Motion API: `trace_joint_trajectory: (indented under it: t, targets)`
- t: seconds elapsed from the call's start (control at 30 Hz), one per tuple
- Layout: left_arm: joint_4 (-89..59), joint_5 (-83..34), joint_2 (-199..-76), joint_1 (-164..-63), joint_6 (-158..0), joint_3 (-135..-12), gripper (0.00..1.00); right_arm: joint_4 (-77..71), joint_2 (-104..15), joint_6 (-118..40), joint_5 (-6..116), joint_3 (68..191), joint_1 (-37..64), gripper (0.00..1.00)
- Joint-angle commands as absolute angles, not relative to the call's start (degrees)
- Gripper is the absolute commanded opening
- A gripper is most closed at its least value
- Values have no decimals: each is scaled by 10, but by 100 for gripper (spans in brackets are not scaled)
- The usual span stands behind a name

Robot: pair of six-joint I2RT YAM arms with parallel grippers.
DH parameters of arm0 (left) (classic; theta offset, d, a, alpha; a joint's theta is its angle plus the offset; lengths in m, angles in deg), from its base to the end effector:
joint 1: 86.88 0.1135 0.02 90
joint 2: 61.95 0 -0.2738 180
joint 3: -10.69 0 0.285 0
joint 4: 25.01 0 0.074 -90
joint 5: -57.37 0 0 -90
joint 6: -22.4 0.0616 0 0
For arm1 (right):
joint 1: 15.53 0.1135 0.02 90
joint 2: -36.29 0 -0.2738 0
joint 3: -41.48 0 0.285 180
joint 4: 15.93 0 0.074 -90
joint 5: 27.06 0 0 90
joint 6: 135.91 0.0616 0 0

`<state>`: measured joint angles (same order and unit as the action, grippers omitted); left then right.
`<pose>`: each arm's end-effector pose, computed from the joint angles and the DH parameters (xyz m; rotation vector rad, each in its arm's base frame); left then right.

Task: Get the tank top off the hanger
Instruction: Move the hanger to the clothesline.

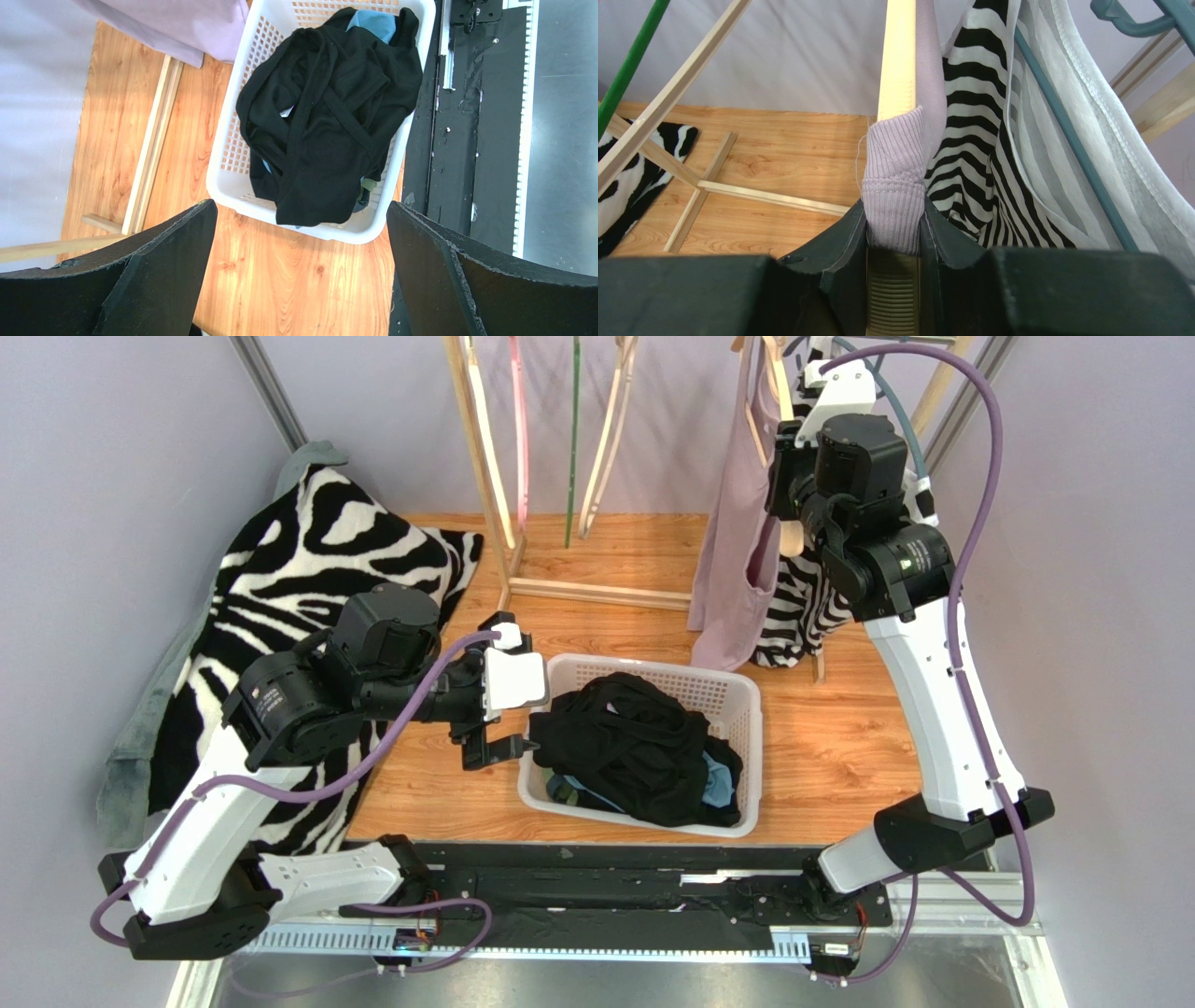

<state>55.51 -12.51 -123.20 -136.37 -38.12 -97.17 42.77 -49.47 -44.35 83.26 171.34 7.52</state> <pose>0.1096 -0.1609 0.4871 1.5375 1.5437 -0.5797 0.3138 0.1103 0.5517 -0.0903 1.8072 -0.0186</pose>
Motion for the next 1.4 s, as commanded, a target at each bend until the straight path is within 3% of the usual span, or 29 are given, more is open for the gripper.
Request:
trace_joint_trajectory:
  t: [0.0, 0.3, 0.67, 0.9, 0.93, 0.97, 1.1, 1.37]
  targets:
    - [544, -130, -1230, -1364, -388, -987, 99, 287, -456, -476, 822, 1658, 71, 0]
    - [542, -130, -1233, -1364, -384, -990, 99, 100, -382, -493, 799, 1565, 71, 0]
    - [542, -133, -1236, -1363, -384, -992, 99, 44, -346, -492, 780, 1496, 71, 0]
    - [544, -135, -1232, -1362, -382, -989, 99, 195, -425, -467, 769, 1607, 71, 1]
    - [543, -135, -1230, -1362, -382, -989, 99, 232, -441, -463, 769, 1636, 71, 6]
    - [543, -133, -1230, -1361, -382, -986, 99, 318, -480, -464, 772, 1678, 71, 21]
    - [542, -129, -1232, -1361, -382, -983, 99, 471, -554, -430, 761, 1855, 71, 40]
    - [544, -125, -1232, -1361, -382, -985, 99, 562, -610, -422, 750, 1913, 71, 46]
